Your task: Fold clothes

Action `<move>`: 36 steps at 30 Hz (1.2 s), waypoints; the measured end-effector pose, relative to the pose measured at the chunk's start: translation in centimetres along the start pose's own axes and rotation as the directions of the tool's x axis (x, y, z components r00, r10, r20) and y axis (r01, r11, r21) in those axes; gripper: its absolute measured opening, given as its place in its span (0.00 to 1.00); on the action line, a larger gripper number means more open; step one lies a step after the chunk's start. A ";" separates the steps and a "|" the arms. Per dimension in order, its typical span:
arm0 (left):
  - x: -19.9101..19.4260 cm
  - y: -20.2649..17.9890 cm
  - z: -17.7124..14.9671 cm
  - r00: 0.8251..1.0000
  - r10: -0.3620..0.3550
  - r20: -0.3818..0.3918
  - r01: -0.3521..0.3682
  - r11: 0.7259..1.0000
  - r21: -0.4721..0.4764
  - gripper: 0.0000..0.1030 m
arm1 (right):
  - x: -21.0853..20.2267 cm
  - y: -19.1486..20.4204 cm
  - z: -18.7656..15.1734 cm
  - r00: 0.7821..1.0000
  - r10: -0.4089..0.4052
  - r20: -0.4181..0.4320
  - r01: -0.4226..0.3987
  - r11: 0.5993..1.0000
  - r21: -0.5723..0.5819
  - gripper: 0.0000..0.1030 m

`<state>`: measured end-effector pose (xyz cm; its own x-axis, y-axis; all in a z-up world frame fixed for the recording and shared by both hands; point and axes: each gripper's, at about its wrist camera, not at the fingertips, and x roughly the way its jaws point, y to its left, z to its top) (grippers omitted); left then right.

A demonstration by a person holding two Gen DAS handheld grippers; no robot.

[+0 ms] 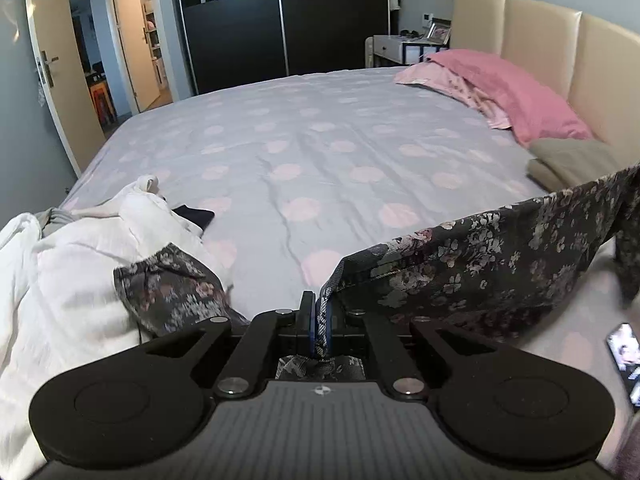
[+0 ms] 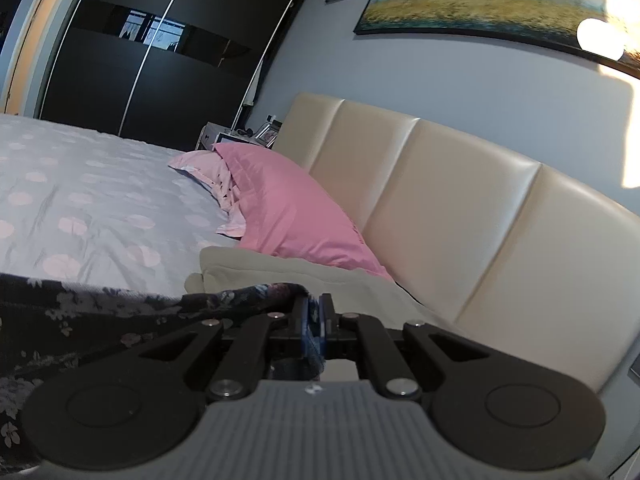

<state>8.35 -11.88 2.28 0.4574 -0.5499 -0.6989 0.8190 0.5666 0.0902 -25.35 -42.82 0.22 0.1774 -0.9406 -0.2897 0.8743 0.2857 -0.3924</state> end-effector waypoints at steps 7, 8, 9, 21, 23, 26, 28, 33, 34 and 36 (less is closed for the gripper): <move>5.0 -0.1 0.4 0.997 0.041 -0.059 -0.041 0.999 -0.002 0.03 | 4.4 4.8 -0.2 0.996 0.032 -0.082 -0.038 0.996 -0.076 0.05; 5.5 -0.1 0.4 0.997 0.040 -0.062 -0.041 0.999 -0.004 0.04 | 5.0 5.3 -0.3 0.995 0.035 -0.095 -0.043 0.995 -0.091 0.06; 6.1 -0.2 0.4 0.997 0.042 -0.067 -0.043 0.999 -0.005 0.04 | 5.4 5.7 -0.4 0.993 0.036 -0.110 -0.047 0.994 -0.102 0.06; 5.1 -1.6 -1.1 0.994 0.088 -0.056 -0.085 0.995 0.058 0.45 | 5.7 6.5 -0.9 0.974 0.140 -0.179 -0.160 0.982 -0.102 0.50; 5.0 -1.8 -1.4 0.993 0.097 -0.073 -0.093 0.994 0.061 0.45 | 5.4 6.1 -1.1 0.965 0.178 -0.191 -0.199 0.975 -0.097 0.54; 4.9 -1.7 -1.9 0.990 0.103 -0.097 -0.098 0.994 0.047 0.46 | 5.4 5.0 -1.7 0.935 0.246 -0.255 -0.270 0.961 -0.064 0.56; 4.7 -1.6 -2.5 0.989 0.105 -0.106 -0.102 0.994 0.038 0.46 | 5.3 4.1 -2.5 0.918 0.278 -0.284 -0.301 0.953 -0.040 0.56; 4.1 -1.7 -3.6 0.989 0.076 -0.129 -0.074 0.997 0.016 0.46 | 4.7 1.8 -5.3 0.887 0.330 -0.322 -0.346 0.938 0.006 0.56; 4.1 -1.8 -3.9 0.988 0.070 -0.139 -0.069 0.998 0.012 0.46 | 4.7 1.4 -6.1 0.884 0.326 -0.334 -0.342 0.940 0.009 0.56; 4.2 -1.8 -4.6 0.985 0.062 -0.162 -0.062 0.998 0.002 0.49 | 4.7 0.7 -7.7 0.879 0.305 -0.366 -0.323 0.946 0.012 0.56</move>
<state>7.21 -12.39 -4.03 0.4451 -0.4070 -0.7976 0.7896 0.5986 0.1352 -27.35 -45.63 -8.17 0.2571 -0.6725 -0.6940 0.7755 0.5721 -0.2670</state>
